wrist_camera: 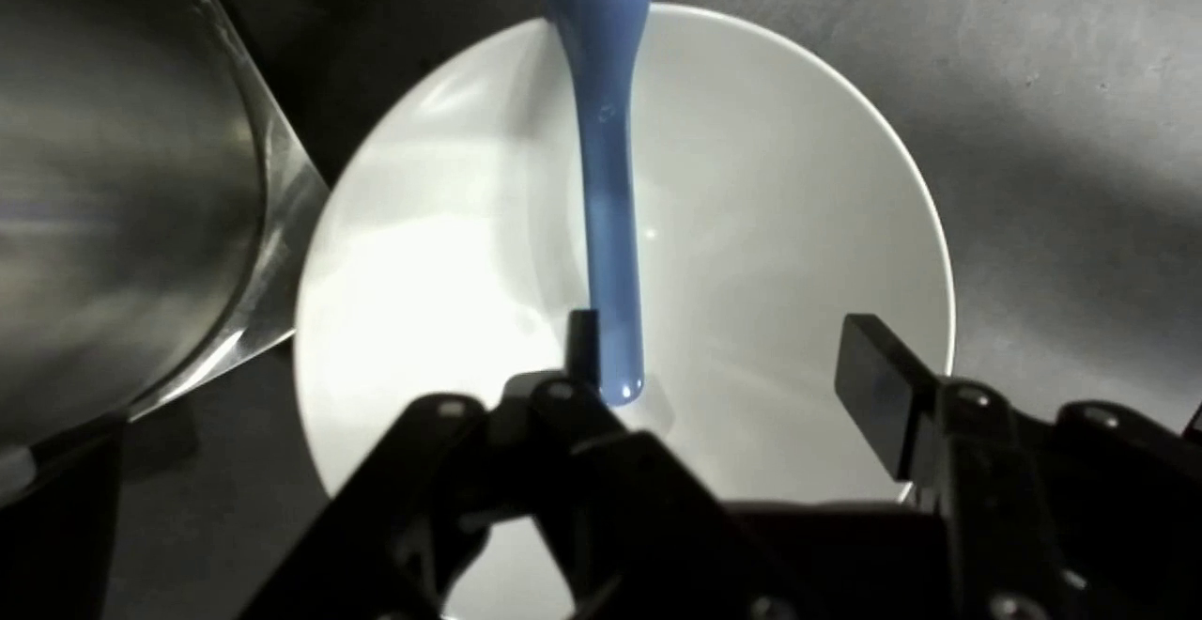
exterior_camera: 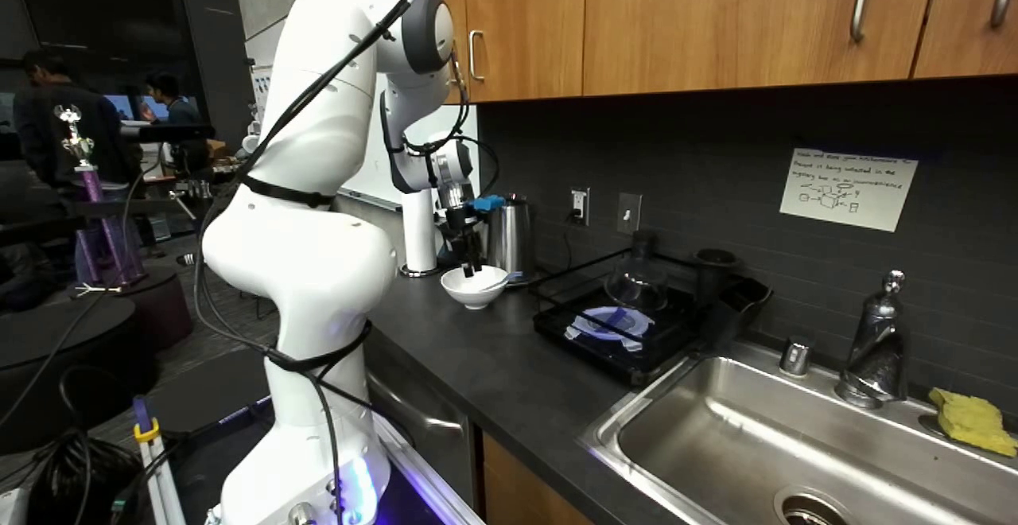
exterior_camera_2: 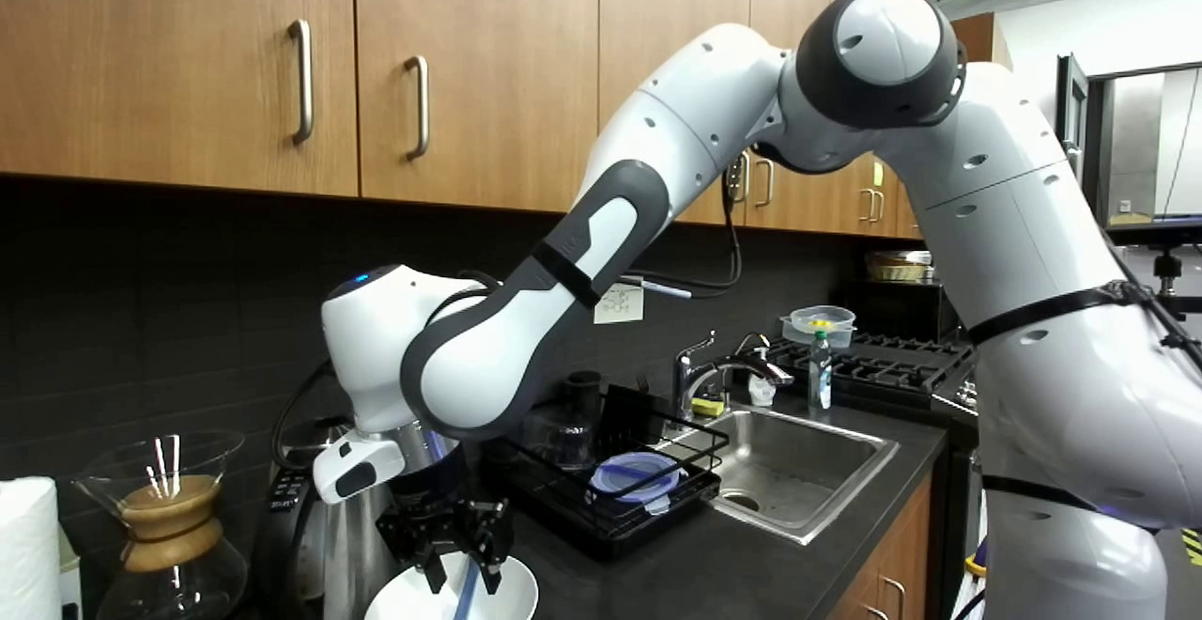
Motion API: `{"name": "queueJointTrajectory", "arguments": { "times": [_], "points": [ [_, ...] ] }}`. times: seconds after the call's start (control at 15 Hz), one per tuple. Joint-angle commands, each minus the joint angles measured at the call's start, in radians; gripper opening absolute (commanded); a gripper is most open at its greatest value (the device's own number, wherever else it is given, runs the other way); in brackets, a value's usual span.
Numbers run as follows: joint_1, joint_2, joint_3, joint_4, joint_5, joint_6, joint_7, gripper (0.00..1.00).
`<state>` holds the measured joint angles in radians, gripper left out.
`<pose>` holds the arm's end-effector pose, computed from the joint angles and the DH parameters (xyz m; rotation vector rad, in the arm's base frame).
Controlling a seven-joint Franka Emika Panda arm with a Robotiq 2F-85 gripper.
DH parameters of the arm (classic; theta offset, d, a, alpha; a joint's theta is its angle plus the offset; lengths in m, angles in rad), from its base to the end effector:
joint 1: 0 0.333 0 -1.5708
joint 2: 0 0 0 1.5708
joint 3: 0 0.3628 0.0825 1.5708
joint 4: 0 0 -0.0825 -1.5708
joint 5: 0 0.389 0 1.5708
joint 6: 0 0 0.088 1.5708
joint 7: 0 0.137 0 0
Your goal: Put the fork in the bowl
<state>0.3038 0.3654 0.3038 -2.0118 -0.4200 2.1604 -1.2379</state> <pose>0.5079 0.3143 0.2765 1.4712 2.5823 -0.3630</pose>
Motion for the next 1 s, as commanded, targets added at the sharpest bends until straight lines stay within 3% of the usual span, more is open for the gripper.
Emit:
{"name": "queueJointTrajectory", "arguments": {
  "times": [0.0, 0.93],
  "points": [
    [-0.003, -0.010, -0.003, -0.026, 0.012, 0.021, 0.045, 0.99],
    [-0.001, 0.005, 0.005, -0.030, 0.031, -0.002, 0.052, 1.00]
  ]
}}
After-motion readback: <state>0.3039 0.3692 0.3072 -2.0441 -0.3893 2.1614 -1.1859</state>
